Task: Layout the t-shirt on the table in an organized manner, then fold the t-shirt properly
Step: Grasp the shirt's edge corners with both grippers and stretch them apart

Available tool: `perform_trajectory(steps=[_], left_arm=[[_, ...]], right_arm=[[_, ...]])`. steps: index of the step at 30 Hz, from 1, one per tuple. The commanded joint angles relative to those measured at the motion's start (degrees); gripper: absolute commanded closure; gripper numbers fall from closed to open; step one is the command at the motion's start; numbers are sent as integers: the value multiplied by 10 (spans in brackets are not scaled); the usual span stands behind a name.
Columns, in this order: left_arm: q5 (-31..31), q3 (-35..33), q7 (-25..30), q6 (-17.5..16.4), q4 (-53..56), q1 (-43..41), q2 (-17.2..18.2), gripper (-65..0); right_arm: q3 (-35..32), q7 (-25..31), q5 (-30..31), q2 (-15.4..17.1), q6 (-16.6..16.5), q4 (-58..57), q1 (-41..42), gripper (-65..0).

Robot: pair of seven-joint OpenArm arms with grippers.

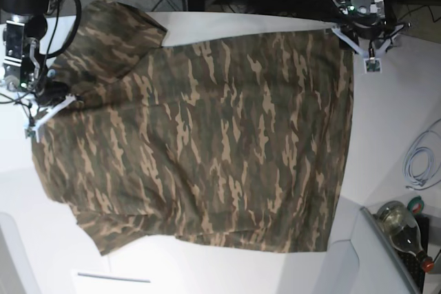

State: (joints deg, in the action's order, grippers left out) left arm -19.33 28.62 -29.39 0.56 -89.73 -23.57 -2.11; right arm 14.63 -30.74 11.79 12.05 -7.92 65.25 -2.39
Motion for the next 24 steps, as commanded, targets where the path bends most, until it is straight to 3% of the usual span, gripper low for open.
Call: perform_trajectory(steps=[1, 4, 7, 9, 10, 11, 12, 16, 20, 24], left_arm=[[21, 24, 7, 8, -17, -5, 6, -397], [114, 69, 6, 8, -54, -25, 6, -395], [194, 47, 3, 7, -124, -57, 5, -369], [229, -5, 3, 7, -155, -72, 6, -244], [236, -32, 5, 7, -161, -72, 6, -150], [236, -59, 5, 7, -159, -66, 6, -31], [236, -77, 5, 7, -153, -57, 6, 0], [229, -105, 3, 8, -92, -11, 6, 0], [137, -102, 7, 8, -17, 35, 5, 0], [61, -102, 18, 8, 25, 48, 6, 0]], right_arm=[[0, -56, -11, -1, 3, -3, -21, 0], [0, -56, -11, -2, 3, 31, -44, 0], [0, -56, -11, -10, 3, 75, -64, 0], [0, -57, -11, -12, 3, 104, -74, 0], [0, -57, -11, -13, 3, 120, -79, 0], [0, -61, -11, -13, 4, 138, -84, 0], [0, -68, -11, -13, 4, 155, -86, 0], [4, -90, -11, -13, 5, 214, -86, 0], [2, -98, -11, -3, 5, 224, -50, 0], [-1, -79, -11, 9, 4, 122, 41, 0]])
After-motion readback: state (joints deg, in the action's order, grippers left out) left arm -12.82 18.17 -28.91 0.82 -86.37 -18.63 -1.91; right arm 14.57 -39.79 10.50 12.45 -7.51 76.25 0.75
